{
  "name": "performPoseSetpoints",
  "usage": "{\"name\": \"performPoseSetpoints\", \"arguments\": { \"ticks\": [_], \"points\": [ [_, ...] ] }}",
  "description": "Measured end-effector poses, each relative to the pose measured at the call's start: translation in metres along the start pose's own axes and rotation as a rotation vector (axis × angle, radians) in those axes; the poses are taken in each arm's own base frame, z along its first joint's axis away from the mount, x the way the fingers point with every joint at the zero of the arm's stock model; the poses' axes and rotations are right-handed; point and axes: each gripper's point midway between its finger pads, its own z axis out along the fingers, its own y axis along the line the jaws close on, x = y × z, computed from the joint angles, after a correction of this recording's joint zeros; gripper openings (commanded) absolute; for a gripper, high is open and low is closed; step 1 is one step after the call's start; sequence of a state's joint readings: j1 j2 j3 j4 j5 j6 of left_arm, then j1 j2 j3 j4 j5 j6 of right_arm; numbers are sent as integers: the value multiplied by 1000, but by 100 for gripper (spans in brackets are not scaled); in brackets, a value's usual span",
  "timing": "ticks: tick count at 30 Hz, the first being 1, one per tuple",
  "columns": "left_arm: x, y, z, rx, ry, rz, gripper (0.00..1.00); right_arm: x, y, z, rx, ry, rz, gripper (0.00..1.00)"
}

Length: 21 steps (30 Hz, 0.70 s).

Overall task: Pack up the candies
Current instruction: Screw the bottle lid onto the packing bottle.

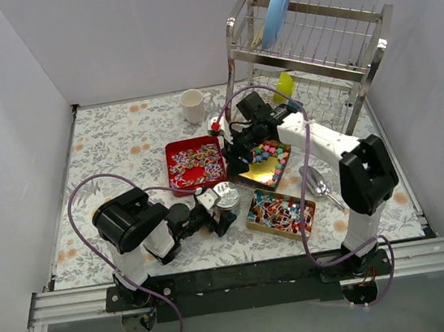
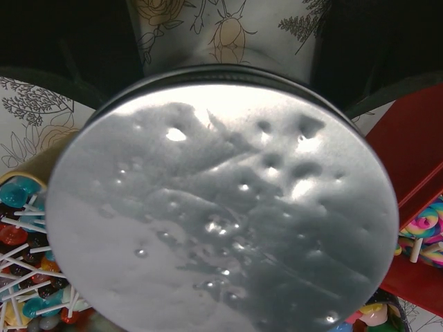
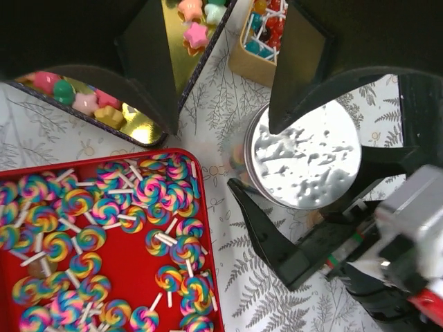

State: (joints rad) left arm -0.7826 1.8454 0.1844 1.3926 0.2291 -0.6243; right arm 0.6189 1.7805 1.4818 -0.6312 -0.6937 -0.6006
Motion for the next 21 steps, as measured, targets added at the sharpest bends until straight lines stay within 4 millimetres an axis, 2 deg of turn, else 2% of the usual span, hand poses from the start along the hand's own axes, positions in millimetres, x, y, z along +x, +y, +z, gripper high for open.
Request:
{"name": "performPoseSetpoints", "arguments": {
  "ticks": [2,5,7,14,21],
  "points": [
    [0,0,1,0,0,0,0,13,-4,12,-28,25,40,52],
    [0,0,3,2,-1,0,0,28,-4,26,-67,51,107,51],
    [0,0,3,3,-2,0,0,28,-2,28,-81,45,124,51],
    [-1,0,4,4,-3,1,0,22,8,28,-132,15,143,34],
    [-1,0,4,4,-2,1,0,29,18,30,-172,13,162,25]
  ]
}}
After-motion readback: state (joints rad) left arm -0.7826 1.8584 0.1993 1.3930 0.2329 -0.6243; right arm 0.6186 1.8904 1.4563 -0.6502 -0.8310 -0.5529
